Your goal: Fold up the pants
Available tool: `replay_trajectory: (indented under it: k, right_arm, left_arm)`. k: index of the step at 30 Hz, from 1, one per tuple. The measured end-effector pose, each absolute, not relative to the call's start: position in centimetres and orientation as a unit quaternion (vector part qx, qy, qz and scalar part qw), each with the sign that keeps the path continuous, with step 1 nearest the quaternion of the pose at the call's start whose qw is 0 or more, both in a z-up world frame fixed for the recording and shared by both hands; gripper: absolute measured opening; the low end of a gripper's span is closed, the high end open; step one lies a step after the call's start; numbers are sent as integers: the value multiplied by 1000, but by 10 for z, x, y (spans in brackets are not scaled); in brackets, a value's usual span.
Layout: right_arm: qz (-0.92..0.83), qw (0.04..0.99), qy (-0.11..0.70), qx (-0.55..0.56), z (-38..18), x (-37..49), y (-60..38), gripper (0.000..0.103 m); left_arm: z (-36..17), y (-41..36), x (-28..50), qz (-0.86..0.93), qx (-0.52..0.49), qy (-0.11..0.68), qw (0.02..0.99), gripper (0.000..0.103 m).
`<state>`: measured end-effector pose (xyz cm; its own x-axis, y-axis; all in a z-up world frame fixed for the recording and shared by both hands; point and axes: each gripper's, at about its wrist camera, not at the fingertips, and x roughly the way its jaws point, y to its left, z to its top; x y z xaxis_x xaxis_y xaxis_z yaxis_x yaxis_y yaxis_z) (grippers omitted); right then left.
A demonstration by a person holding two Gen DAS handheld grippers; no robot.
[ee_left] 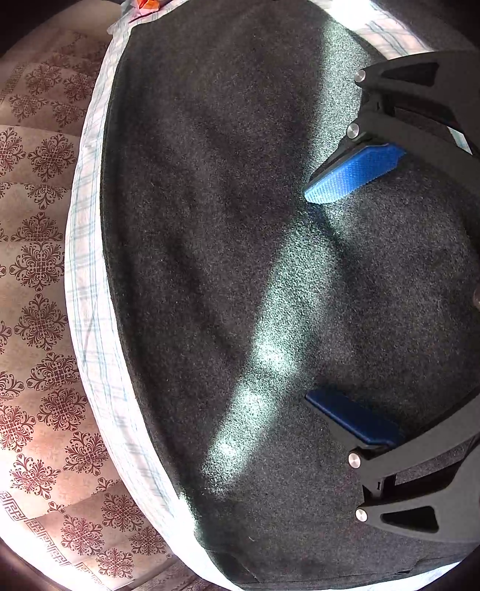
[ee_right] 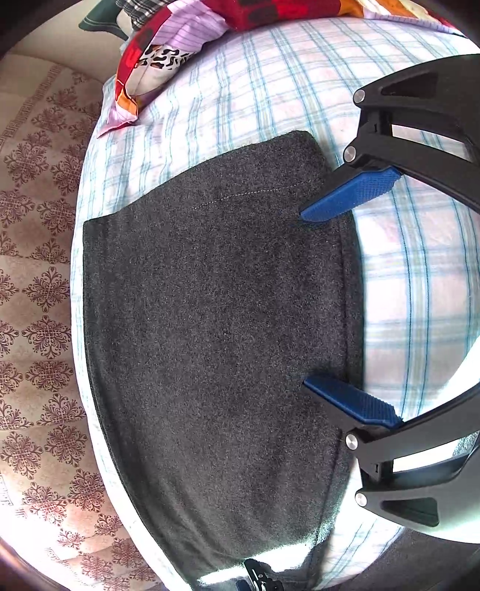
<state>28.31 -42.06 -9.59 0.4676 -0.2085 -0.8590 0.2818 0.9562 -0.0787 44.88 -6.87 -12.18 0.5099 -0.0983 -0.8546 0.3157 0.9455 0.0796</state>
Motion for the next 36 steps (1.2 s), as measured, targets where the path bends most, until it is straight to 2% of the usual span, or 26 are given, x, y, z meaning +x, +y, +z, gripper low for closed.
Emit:
replay_trajectory:
  k: [6, 14, 24, 33, 36]
  right_arm:
    - [-157, 869, 466, 53, -72, 301, -424, 83]
    - [-152, 862, 483, 33, -88, 314, -415, 83]
    - [-162, 861, 482, 21, -99, 315, -409, 84]
    - [-168, 863, 477, 16, -102, 313, -404, 84]
    - [-166, 864, 475, 14, -104, 312, -405, 84]
  left_arm:
    - [-100, -49, 456, -122, 61, 494, 859, 101]
    - [-76, 17, 499, -51, 16, 487, 872, 101]
    - [-64, 143, 554, 68, -176, 510, 839, 101]
    - [-74, 158, 587, 107, -247, 528, 805, 101]
    - [-79, 150, 596, 125, -235, 539, 799, 101]
